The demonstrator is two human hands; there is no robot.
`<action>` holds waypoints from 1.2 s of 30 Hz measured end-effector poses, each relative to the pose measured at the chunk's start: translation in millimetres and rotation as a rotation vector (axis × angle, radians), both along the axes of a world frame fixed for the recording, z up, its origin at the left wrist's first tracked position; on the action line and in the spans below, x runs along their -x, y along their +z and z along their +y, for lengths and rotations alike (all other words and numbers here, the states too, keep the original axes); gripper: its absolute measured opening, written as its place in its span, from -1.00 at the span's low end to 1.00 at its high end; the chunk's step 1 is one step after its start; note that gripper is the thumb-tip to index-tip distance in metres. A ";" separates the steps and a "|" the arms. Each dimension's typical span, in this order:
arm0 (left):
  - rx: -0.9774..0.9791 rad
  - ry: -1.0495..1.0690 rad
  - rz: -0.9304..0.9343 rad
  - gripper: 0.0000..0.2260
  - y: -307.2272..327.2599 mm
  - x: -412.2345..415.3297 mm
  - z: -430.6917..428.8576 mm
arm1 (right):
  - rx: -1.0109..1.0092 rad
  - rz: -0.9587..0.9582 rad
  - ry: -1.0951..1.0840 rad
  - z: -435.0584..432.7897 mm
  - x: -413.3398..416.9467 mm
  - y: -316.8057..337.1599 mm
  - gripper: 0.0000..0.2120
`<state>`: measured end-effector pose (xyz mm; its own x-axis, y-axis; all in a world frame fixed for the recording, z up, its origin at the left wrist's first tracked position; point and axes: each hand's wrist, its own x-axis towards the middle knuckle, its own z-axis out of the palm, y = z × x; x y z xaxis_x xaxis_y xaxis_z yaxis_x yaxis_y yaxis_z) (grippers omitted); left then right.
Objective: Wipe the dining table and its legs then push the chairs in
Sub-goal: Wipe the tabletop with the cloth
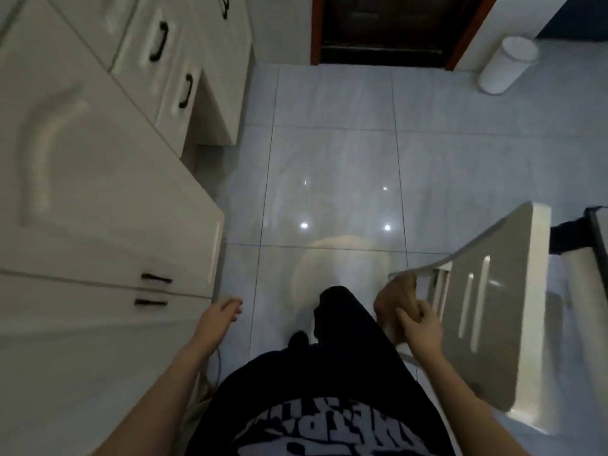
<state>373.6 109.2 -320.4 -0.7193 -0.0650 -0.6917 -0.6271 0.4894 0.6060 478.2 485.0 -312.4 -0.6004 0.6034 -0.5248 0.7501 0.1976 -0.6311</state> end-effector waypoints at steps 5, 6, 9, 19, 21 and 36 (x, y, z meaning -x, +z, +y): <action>0.041 0.173 -0.109 -0.83 -17.9 61.1 3.8 | 0.093 0.113 0.018 36.6 144.3 -0.8 -0.92; 0.046 0.175 -0.121 -0.81 -18.8 75.8 6.7 | 0.107 0.125 0.022 46.7 170.6 -0.9 -0.92; 0.043 0.212 -0.144 -0.81 -12.1 135.8 28.5 | 0.117 0.143 0.010 83.1 238.0 -0.7 -0.88; -0.017 -0.077 0.020 -0.82 10.3 382.3 210.4 | 0.172 0.121 -0.215 199.0 352.8 5.9 -0.85; -0.041 -0.169 0.037 -0.83 12.5 426.7 254.0 | 0.177 0.117 -0.280 216.1 362.3 3.6 -0.88; -0.025 -0.806 0.038 -0.83 10.7 747.5 512.4 | -0.005 0.019 -0.966 335.1 472.4 -9.6 -0.80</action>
<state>-374.0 621.6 -309.7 -0.5617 0.4989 -0.6600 -0.0656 0.7684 0.6366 5.8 820.1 -322.0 0.1474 0.8436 -0.5163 0.5805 -0.4964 -0.6455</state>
